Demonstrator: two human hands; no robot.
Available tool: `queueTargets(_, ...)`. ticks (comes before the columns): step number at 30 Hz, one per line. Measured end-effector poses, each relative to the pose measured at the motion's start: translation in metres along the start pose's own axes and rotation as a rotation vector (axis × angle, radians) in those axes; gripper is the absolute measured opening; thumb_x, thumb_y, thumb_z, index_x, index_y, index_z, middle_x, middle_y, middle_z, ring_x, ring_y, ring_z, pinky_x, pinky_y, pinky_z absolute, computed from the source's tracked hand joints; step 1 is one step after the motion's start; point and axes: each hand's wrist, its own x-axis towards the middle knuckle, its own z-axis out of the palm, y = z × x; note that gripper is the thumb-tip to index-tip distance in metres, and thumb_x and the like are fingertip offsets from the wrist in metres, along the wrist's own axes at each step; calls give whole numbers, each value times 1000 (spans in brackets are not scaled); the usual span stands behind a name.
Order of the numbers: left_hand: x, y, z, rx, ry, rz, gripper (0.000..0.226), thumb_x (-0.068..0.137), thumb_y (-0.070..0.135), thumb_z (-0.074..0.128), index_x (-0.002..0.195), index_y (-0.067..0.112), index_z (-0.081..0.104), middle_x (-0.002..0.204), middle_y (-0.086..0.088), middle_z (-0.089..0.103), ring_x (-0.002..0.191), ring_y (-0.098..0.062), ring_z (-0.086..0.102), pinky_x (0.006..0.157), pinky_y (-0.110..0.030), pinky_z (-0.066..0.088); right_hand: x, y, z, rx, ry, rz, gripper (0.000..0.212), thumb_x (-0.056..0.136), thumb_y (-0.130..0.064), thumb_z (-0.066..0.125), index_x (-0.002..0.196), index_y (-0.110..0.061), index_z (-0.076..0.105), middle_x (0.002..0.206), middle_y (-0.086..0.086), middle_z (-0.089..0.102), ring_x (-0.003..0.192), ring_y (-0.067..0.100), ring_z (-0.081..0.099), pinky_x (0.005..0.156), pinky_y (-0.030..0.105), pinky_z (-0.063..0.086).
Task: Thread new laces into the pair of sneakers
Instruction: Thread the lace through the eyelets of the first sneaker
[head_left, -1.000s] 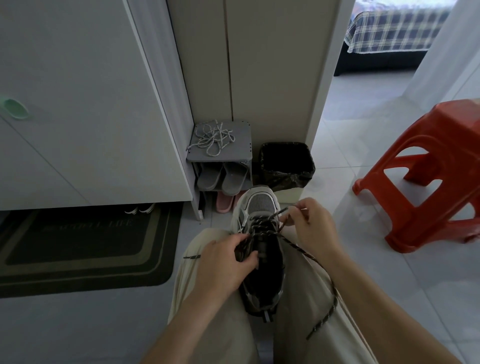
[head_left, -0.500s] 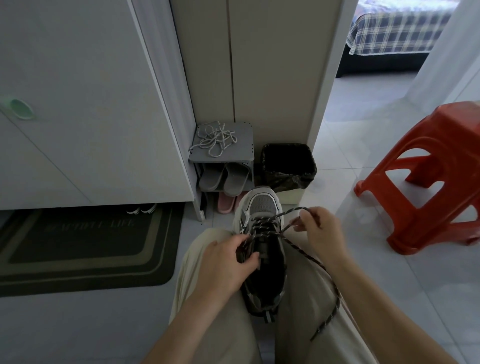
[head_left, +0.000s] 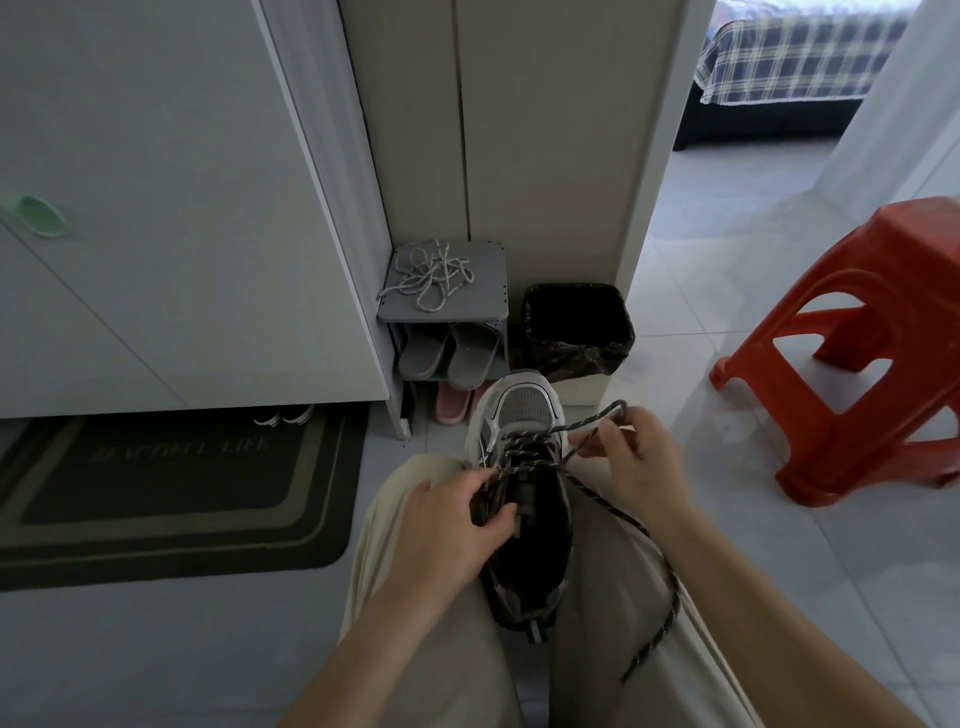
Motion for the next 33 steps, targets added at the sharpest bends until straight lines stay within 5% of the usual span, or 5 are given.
queueTargets(9,-1,0,1,1,0,-6,46,77,48,62,119,29,62,96,13,70,93,-5,63,100,-41,45,-6,8,1,-282,-163,-38,11,86,-24,67,75,-23,65,76,-7,70,74,11,66,73,35,54)
queueTargets(14,-2,3,-1,0,31,-10,44,81,38,67,123,27,61,101,11,70,97,-7,63,103,-40,41,-3,1,0,6,-53,76,13,95,-17,52,90,-5,57,77,-2,72,72,9,70,67,24,52)
queueTargets(20,-3,3,-1,-2,33,0,42,80,38,68,120,27,63,93,15,68,92,-5,64,101,-41,43,-9,5,3,-192,-196,-45,3,82,-24,71,80,-25,70,83,-4,71,78,11,66,74,29,54)
queueTargets(26,-4,5,-2,-4,29,-1,40,80,38,67,119,27,63,89,17,67,91,-4,64,101,-40,44,-4,7,1,-35,-98,78,12,97,-17,49,90,-9,54,88,3,72,80,10,70,72,26,56)
queueTargets(33,-5,5,-2,-29,28,-3,44,78,41,65,118,26,64,96,12,71,91,-5,65,100,-38,45,-10,6,2,-202,-225,-56,13,85,-16,68,83,-28,65,84,-14,68,77,-5,62,67,8,46)
